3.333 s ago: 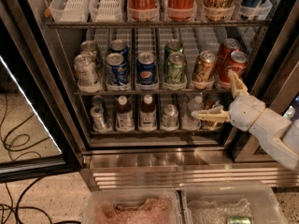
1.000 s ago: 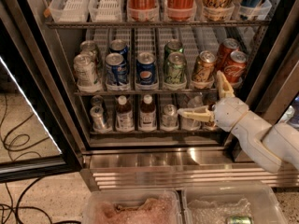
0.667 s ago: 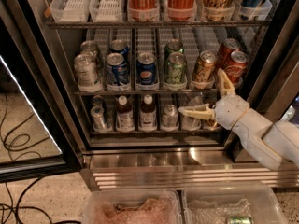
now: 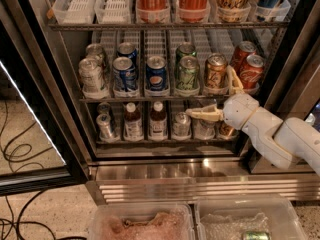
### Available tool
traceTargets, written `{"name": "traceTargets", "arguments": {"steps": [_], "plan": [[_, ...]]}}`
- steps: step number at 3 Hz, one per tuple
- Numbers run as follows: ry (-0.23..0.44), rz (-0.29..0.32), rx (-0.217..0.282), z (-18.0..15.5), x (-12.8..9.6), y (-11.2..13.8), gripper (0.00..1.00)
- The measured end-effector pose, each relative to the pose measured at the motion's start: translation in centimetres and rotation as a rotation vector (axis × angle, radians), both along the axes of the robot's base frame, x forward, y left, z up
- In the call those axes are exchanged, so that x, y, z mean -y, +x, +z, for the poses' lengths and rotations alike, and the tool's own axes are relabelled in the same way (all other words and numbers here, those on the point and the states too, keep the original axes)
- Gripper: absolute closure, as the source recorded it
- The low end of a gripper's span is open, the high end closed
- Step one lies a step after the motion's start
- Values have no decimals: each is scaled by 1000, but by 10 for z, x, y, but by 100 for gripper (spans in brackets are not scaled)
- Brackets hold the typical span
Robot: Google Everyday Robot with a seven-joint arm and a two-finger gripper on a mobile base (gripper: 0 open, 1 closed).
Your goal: Pick orange can from middle shelf of fridge
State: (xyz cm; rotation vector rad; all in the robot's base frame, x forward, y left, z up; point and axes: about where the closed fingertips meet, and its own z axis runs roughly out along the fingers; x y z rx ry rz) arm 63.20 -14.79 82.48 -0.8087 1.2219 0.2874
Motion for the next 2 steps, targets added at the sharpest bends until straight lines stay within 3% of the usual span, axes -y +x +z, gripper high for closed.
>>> {"name": "traceTargets", "arguments": {"steps": [2], "plan": [[25,-103,25,5,9,2,0]]}}
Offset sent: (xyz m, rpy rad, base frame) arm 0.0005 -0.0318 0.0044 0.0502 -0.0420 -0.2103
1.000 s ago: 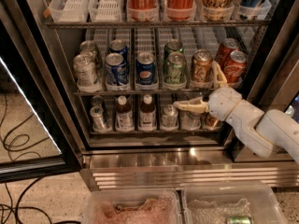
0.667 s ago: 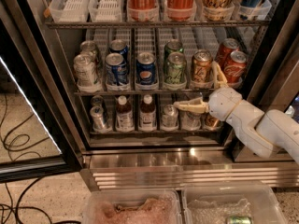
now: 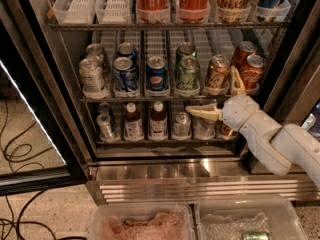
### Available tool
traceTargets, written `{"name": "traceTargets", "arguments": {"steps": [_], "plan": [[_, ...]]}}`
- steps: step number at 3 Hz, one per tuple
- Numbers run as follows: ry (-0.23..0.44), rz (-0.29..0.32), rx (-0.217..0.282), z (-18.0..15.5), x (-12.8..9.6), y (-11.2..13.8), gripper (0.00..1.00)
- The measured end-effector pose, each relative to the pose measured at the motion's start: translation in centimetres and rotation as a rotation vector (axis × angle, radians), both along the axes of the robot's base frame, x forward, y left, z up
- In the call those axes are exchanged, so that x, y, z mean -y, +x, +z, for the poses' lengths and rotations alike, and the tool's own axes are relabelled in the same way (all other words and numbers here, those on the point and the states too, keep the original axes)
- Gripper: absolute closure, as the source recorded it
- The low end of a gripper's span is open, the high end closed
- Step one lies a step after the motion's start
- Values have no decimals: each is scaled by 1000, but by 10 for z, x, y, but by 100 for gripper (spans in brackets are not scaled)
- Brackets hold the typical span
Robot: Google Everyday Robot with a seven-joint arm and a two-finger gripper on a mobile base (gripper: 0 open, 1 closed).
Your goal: Pick orange can from middle shelf of fridge
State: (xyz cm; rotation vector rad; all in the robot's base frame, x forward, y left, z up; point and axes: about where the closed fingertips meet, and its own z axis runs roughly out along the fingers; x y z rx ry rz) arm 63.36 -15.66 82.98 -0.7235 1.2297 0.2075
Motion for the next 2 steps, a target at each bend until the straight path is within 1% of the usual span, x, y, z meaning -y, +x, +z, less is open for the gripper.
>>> {"name": "traceTargets", "arguments": {"steps": [1,2], "plan": [[0,0,0,0,0,0,0],[-11,-14,3,0,2,5,0]]}}
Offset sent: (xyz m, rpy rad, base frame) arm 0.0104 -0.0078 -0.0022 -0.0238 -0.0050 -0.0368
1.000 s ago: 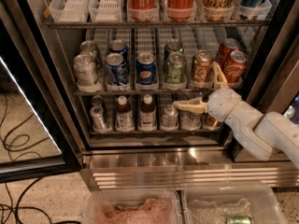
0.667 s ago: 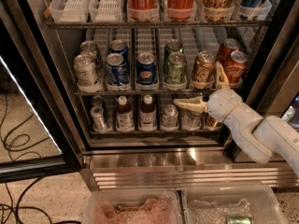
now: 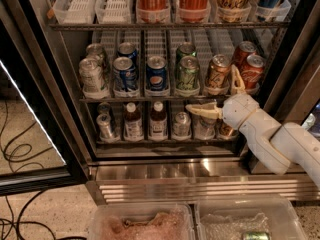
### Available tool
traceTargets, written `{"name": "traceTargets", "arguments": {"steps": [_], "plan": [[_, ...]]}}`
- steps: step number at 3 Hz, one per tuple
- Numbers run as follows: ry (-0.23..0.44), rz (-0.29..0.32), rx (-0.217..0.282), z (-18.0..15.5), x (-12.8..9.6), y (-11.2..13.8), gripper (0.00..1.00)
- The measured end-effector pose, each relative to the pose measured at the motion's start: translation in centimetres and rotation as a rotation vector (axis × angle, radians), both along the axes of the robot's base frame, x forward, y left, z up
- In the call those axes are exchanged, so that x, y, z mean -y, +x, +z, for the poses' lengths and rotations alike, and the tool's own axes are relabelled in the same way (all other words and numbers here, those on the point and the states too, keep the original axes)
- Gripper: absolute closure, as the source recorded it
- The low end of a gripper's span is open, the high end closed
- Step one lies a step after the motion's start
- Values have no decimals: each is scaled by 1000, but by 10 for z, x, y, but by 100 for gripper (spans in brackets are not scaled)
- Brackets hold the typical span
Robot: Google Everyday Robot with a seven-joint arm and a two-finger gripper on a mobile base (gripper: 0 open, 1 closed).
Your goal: Pick orange can from middle shelf of fridge
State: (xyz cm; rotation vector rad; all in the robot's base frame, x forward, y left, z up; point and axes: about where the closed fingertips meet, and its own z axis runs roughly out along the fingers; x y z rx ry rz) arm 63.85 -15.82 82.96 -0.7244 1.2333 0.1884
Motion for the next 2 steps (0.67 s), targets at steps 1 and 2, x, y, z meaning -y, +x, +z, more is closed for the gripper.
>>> {"name": "traceTargets", "arguments": {"steps": [1,2], "plan": [[-12,-21,1,-1,6,5,0],[-24,-42,5,-2,13,9,0]]}}
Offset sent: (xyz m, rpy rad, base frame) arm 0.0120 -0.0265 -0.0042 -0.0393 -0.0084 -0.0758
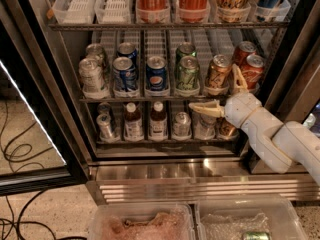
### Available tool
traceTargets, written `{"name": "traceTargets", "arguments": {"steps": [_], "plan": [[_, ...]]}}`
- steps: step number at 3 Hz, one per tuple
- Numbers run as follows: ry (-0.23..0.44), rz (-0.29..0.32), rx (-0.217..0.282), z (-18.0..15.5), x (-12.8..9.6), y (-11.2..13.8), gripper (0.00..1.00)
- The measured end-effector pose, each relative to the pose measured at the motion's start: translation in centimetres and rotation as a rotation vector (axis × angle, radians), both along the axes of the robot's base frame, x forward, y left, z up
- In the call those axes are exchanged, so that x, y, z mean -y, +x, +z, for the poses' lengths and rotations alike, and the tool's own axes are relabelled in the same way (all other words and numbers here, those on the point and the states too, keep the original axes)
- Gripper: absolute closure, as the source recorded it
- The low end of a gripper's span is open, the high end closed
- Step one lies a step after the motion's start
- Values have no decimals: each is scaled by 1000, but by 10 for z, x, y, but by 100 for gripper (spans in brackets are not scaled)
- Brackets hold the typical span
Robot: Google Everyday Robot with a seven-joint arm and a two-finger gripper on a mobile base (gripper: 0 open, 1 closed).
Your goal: Pick orange can from middle shelf of fridge
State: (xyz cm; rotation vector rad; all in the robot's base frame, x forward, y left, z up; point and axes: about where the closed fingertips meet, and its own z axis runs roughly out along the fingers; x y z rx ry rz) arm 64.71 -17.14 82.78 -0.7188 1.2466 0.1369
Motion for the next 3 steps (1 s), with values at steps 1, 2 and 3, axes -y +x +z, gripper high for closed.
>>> {"name": "traceTargets", "arguments": {"steps": [1,2,3], "plan": [[5,-58,15,2,12,5,0],[9,-57,21,6,9,9,0],[18,-46,17,6,4,9,0]]}}
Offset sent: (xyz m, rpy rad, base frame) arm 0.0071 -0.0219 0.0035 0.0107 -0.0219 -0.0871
